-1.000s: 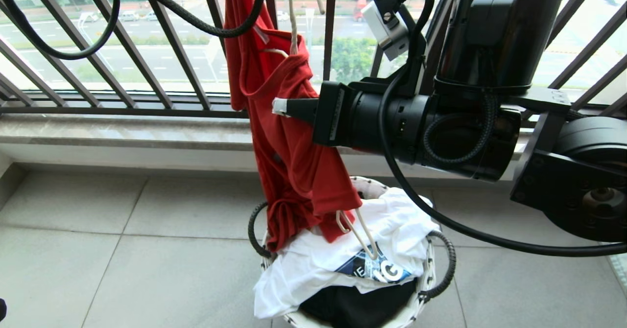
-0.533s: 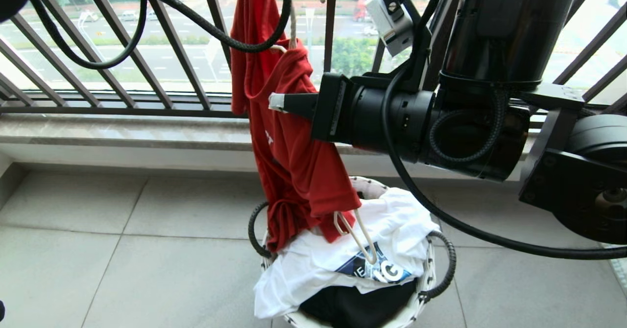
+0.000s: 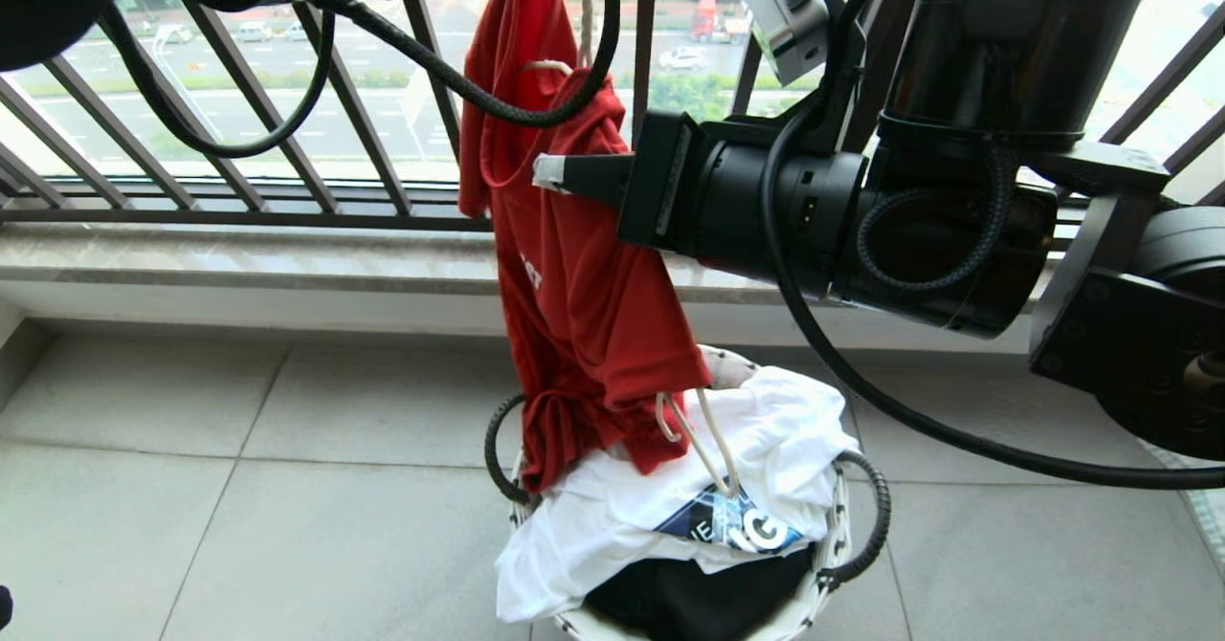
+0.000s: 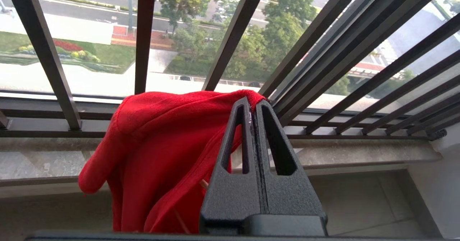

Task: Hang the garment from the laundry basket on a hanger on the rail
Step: Hang the clothes on the clothes rack

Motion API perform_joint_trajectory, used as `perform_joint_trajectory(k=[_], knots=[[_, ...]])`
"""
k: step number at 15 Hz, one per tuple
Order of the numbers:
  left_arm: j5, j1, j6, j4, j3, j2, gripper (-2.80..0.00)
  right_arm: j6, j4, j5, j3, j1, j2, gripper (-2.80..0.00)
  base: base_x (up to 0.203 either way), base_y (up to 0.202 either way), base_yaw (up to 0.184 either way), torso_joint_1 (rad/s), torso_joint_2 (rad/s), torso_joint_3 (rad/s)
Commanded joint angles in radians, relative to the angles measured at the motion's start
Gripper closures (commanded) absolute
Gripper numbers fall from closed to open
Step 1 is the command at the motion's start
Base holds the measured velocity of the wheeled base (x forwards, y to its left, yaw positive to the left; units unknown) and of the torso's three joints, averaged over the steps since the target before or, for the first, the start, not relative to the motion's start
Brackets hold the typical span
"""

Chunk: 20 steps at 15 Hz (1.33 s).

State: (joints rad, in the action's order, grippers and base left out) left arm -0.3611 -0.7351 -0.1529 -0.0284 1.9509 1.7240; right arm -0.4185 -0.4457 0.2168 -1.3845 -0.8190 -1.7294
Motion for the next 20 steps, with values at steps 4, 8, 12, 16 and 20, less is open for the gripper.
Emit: perform_joint_trajectory(k=[4, 8, 12, 16, 20], knots=[[-0.001, -0.066, -0.042, 0.154, 0.0, -0.04, 0.0, -0.004, -0.001, 0.0, -0.028, 0.025, -0.039, 0.0, 0.0, 0.0, 0.0, 0.0, 0.0, 0.0], [-0.001, -0.117, -0.042, 0.195, 0.001, -0.062, 0.0, -0.003, 0.0, -0.007, -0.049, 0.033, -0.077, 0.0, 0.0, 0.0, 0.0, 0.0, 0.0, 0.0], [-0.001, -0.152, -0.042, 0.32, 0.001, -0.077, 0.0, -0.003, 0.001, -0.008, -0.057, 0.041, -0.081, 0.0, 0.0, 0.0, 0.0, 0.0, 0.0, 0.0], [-0.009, -0.147, -0.034, 0.392, 0.002, -0.083, 0.0, -0.003, 0.001, -0.008, -0.061, 0.049, -0.079, 0.0, 0.0, 0.0, 0.0, 0.0, 0.0, 0.0], [-0.004, -0.151, -0.025, 0.426, 0.0, -0.101, 0.0, -0.003, 0.001, -0.008, -0.065, 0.049, -0.088, 0.0, 0.0, 0.0, 0.0, 0.0, 0.0, 0.0]])
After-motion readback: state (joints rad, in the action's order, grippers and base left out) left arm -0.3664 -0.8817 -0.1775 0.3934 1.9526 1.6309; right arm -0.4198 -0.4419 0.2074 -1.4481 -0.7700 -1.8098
